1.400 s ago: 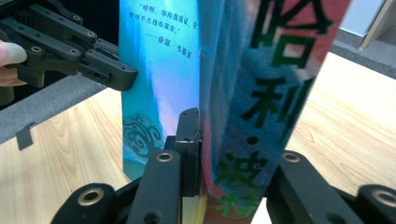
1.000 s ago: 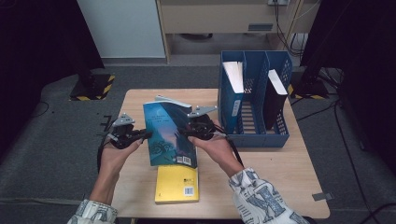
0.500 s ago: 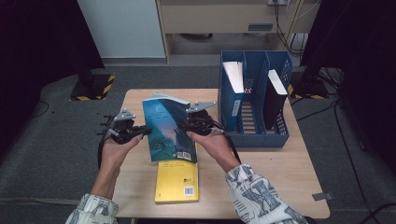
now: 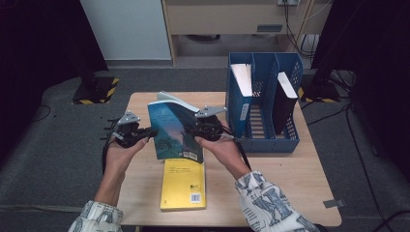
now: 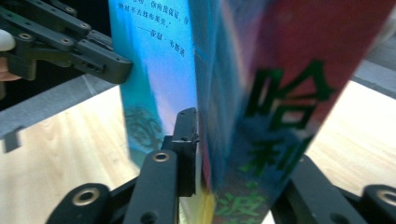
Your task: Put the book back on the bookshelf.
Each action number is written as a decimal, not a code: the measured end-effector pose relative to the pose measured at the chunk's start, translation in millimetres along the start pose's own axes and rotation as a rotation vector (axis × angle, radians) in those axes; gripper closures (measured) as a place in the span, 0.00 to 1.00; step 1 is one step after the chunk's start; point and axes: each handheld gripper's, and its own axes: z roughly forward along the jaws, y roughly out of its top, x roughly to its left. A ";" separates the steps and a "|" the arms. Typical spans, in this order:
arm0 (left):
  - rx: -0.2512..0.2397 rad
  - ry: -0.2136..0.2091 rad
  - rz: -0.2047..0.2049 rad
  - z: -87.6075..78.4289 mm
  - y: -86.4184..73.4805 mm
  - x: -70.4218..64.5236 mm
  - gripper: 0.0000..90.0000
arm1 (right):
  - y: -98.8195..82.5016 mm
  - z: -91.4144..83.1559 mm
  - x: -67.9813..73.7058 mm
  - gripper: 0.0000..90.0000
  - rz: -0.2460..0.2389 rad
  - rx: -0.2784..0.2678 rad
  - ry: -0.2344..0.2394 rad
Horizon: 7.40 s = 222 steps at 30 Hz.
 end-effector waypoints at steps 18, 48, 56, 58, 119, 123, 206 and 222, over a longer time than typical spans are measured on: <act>-0.050 -0.001 -0.025 -12.0 -18.9 -7.7 0.81 | 0.3 -22.8 18.4 0.56 -0.037 -0.055 0.126; 0.073 0.114 -0.028 14.2 -115.0 -30.3 0.10 | 19.0 -17.3 17.0 0.74 -0.048 -0.069 0.181; 0.076 0.104 -0.040 13.0 -116.8 -27.3 0.10 | 18.9 -13.4 14.3 0.76 -0.025 -0.078 0.191; 0.071 0.105 -0.049 12.2 -117.3 -25.6 0.09 | 19.5 -12.9 13.5 0.77 -0.026 -0.075 0.192; 0.219 0.189 -0.121 20.3 -137.8 2.6 0.08 | 0.6 -88.1 -10.2 0.82 0.263 -0.144 0.067; 0.223 0.189 -0.125 20.5 -138.7 3.4 0.08 | -2.1 -95.3 -11.2 0.82 0.257 -0.143 0.059; 0.187 0.235 -0.068 26.9 -146.7 -4.1 0.00 | -27.0 -266.8 -71.4 0.81 0.435 -0.331 -0.114; 0.187 0.235 -0.068 27.0 -146.7 -4.1 0.00 | -0.3 -290.8 -96.6 0.81 0.478 -0.360 -0.172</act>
